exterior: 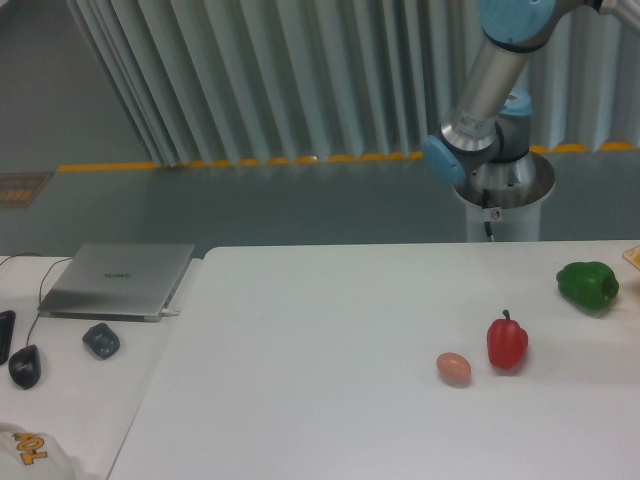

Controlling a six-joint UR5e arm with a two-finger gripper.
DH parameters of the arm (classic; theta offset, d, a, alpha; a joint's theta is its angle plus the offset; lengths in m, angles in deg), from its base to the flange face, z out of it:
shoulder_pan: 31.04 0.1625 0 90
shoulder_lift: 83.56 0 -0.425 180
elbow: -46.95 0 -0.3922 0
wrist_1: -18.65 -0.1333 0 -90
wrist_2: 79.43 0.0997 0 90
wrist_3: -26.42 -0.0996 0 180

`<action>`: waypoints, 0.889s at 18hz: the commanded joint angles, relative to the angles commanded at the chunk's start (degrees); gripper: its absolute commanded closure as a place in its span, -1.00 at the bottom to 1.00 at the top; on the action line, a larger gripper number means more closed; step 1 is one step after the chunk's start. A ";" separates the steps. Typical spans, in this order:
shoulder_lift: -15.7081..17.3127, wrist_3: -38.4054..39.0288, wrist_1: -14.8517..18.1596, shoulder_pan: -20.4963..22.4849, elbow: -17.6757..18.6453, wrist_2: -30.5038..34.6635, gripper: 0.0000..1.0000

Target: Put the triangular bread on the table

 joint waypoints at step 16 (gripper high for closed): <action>9.23 12.20 7.30 -9.13 -3.08 -0.53 1.00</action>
